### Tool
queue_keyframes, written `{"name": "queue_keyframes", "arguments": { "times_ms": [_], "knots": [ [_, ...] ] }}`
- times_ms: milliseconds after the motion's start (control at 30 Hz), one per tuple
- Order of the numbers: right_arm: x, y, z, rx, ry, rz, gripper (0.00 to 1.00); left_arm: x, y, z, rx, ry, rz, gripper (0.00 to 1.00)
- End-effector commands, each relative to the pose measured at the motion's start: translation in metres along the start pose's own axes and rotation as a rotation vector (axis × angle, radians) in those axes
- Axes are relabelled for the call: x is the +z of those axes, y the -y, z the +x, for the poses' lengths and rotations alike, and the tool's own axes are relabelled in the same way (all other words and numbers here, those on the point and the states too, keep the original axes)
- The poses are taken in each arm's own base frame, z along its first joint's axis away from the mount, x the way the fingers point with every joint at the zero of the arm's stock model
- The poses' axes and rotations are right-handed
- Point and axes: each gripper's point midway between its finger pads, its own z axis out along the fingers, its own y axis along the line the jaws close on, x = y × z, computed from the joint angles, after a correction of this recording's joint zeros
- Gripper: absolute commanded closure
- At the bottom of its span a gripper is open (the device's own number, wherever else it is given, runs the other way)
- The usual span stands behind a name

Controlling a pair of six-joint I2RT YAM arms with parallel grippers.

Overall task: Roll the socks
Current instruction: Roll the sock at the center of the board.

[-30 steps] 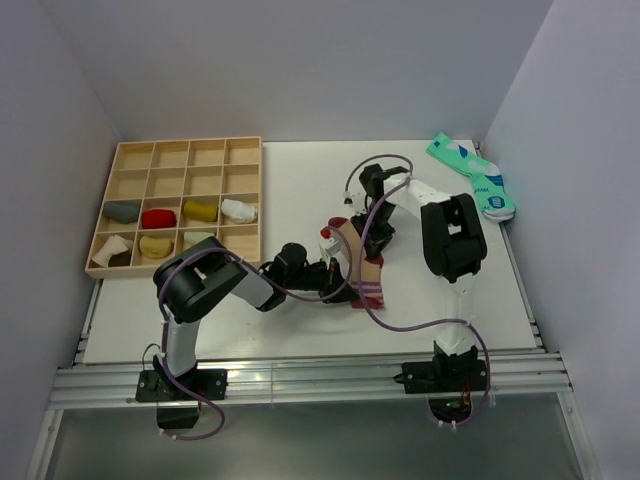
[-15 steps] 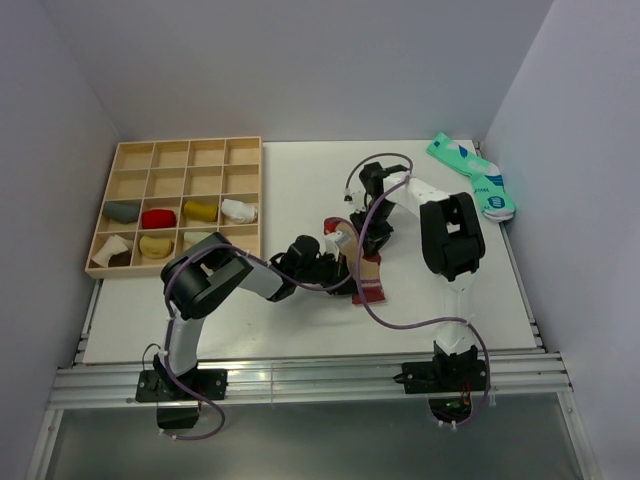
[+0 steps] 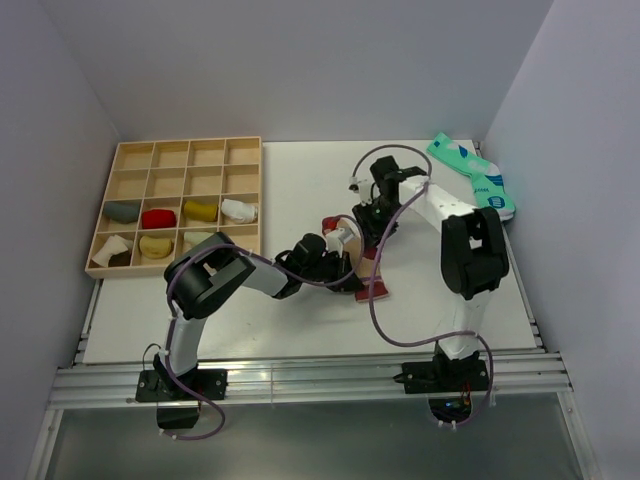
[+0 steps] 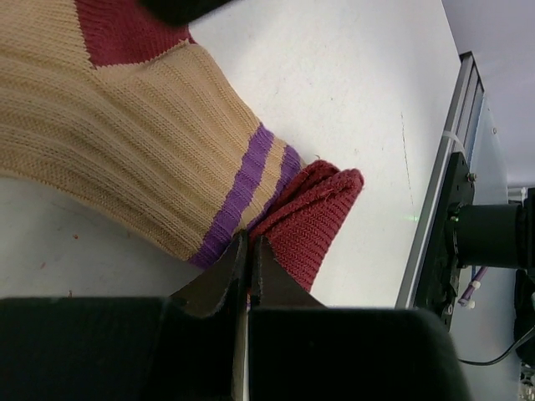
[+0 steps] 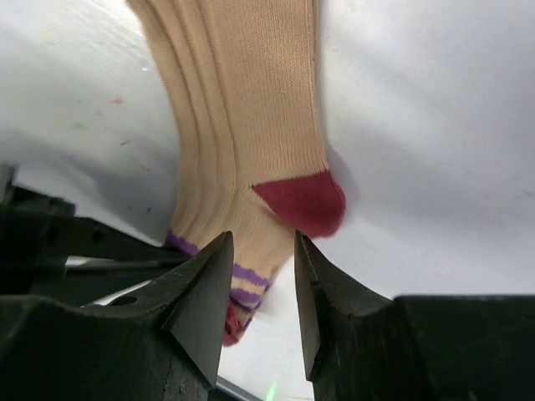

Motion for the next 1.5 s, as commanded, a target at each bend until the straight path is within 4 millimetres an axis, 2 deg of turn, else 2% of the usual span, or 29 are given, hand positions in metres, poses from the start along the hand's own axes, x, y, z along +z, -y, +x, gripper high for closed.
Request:
{"name": "queue_keyframes", "arguments": {
  "times_ms": [0,200,267,300,333,367,400,433,633,700,833,1133,1467],
  "knots": [
    [-0.040,0.007,-0.015,-0.019,0.157,-0.009,0.57,0.000,-0.032,0.023,-0.054,-0.049,-0.138,1.00],
    [-0.071,0.018,0.012,-0.079,0.201,-0.085,0.58,-0.001,-0.036,0.022,-0.075,-0.063,-0.180,1.00],
    [-0.075,0.021,0.029,-0.162,0.189,-0.103,0.59,-0.002,-0.036,0.024,-0.081,-0.075,-0.185,1.00],
    [-0.083,0.020,0.032,-0.203,0.218,-0.081,0.58,-0.002,-0.037,0.024,-0.087,-0.081,-0.190,1.00],
    [-0.077,0.022,0.047,-0.257,0.200,-0.072,0.58,-0.003,-0.036,0.024,-0.087,-0.087,-0.192,1.00],
    [-0.076,0.021,0.049,-0.299,0.219,-0.059,0.58,-0.003,-0.037,0.025,-0.091,-0.093,-0.194,1.00],
    [-0.084,0.018,0.052,-0.346,0.252,-0.041,0.58,-0.002,-0.035,0.024,-0.092,-0.099,-0.189,1.00],
    [-0.076,0.017,0.063,-0.403,0.239,-0.045,0.57,-0.003,-0.035,0.027,-0.101,-0.117,-0.189,1.00],
    [-0.079,-0.001,0.076,-0.646,0.306,-0.051,0.56,-0.005,-0.037,0.030,-0.130,-0.180,-0.187,1.00],
    [-0.076,-0.006,0.078,-0.691,0.324,-0.075,0.56,-0.006,-0.037,0.028,-0.147,-0.186,-0.182,1.00],
    [-0.063,-0.021,0.096,-0.806,0.347,-0.142,0.55,-0.008,-0.031,0.030,-0.180,-0.213,-0.139,1.00],
    [-0.050,-0.039,0.105,-0.970,0.367,-0.152,0.54,-0.010,-0.026,0.027,-0.223,-0.232,-0.090,1.00],
    [-0.028,-0.053,0.108,-1.141,0.377,-0.073,0.48,-0.010,-0.018,0.024,-0.252,-0.261,-0.036,1.00]
  ]
}}
